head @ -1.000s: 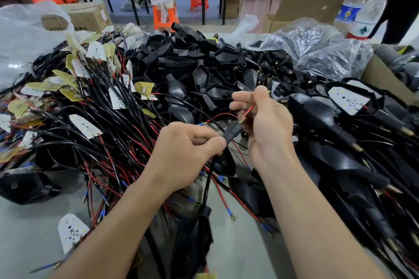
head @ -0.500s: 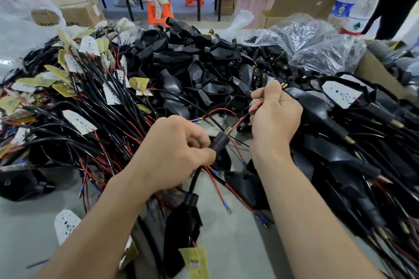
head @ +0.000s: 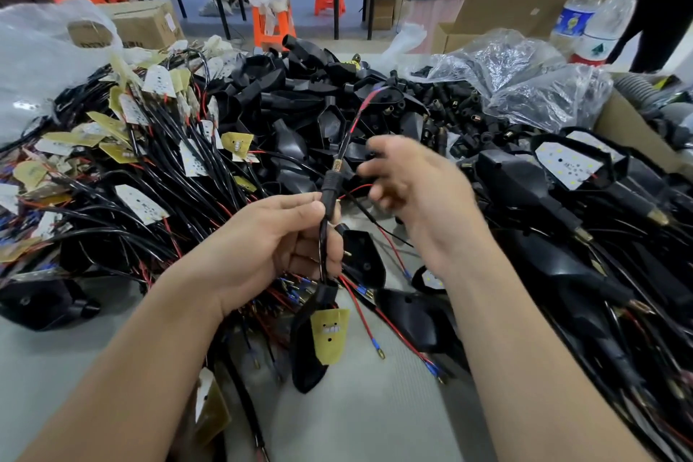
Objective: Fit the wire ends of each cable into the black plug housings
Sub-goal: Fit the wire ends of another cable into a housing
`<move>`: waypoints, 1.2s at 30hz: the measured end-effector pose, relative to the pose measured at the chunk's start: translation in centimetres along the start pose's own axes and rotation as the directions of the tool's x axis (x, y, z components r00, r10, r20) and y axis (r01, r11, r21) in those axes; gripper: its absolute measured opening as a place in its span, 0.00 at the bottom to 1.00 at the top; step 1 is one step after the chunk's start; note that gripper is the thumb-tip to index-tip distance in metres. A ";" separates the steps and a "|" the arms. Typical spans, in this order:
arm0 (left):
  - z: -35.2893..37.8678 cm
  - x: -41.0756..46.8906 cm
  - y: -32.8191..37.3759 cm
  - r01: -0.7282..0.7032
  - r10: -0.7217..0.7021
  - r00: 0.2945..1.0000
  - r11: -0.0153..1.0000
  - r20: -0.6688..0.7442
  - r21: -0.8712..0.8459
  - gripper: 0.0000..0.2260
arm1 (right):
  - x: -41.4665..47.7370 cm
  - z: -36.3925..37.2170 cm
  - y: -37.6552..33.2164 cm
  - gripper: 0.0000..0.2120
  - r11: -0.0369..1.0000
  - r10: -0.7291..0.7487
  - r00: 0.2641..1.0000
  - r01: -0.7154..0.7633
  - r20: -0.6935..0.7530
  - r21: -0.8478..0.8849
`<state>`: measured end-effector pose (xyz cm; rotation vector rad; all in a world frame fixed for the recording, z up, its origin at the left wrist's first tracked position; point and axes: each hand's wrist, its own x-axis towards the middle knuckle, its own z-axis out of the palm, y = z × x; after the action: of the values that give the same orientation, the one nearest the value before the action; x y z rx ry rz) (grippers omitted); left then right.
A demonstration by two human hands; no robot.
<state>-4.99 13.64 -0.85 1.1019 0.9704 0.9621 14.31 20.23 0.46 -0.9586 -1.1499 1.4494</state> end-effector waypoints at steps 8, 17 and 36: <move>0.5 0.2 -0.5 0.002 -0.006 0.998 0.998 0.067 0.057 0.10 | -1.0 1.7 0.7 0.15 1.000 -0.004 0.995 0.004 0.097 0.003; 1.1 0.5 -1.4 0.029 -0.052 0.996 0.950 0.069 0.310 0.14 | 1.1 -1.5 -0.5 0.15 0.936 -0.068 0.926 0.188 -0.371 0.297; 0.3 0.5 -1.0 -0.092 0.129 0.975 0.977 -0.183 0.194 0.31 | 0.1 -0.3 1.0 0.08 0.996 -0.018 0.994 0.008 -0.109 -0.087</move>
<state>-4.38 13.88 -1.86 1.2441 1.1855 1.1030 14.36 20.33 -0.61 -1.0756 -1.1432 1.3290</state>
